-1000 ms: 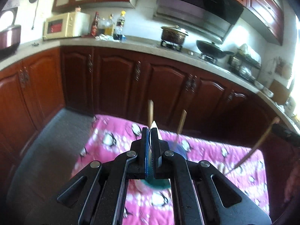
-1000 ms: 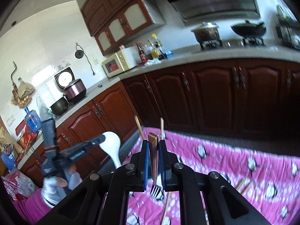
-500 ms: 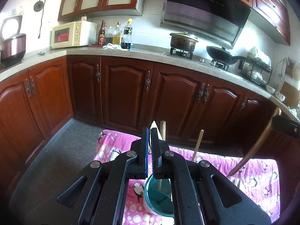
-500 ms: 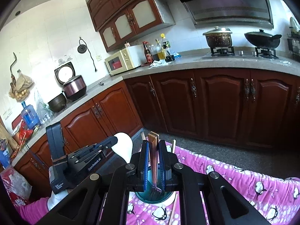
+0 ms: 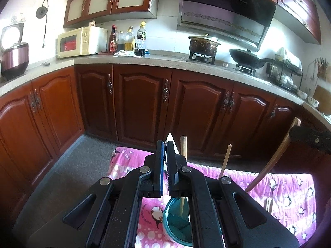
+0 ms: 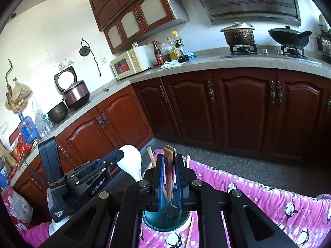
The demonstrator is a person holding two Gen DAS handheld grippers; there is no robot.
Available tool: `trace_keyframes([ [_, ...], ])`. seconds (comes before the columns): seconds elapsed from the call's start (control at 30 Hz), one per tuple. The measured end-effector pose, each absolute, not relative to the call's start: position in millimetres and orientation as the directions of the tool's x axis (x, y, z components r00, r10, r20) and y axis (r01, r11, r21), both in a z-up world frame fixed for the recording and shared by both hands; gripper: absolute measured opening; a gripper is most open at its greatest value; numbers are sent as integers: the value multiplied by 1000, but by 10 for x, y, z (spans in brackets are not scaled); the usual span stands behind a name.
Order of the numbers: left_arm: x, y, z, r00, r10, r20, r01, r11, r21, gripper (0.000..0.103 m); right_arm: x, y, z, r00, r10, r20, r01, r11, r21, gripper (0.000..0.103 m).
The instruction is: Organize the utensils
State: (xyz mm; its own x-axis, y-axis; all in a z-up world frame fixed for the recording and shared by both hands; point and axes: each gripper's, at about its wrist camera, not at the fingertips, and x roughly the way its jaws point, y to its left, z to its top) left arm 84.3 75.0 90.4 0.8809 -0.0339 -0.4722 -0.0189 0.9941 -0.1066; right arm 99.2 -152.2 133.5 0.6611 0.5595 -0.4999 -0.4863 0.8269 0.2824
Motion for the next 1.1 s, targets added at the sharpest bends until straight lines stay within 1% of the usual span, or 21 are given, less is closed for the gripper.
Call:
trace_keyframes([
  [0.4,961,750,799,882,-38,-470,-14,994,-106,1,1049,-1405,1208,649,552,-523,-483,830,278,9],
  [0.77,975,556,630,895,-7,-446,-13,999,-43,1,1140,-1383,1029,624,552,-553,-486,828,278,9],
  [1.1,1025,433,414,881,-2,-474,-6,1000,-16,1,1182,-1337,817,589,555,-588,-490,823,287,10],
])
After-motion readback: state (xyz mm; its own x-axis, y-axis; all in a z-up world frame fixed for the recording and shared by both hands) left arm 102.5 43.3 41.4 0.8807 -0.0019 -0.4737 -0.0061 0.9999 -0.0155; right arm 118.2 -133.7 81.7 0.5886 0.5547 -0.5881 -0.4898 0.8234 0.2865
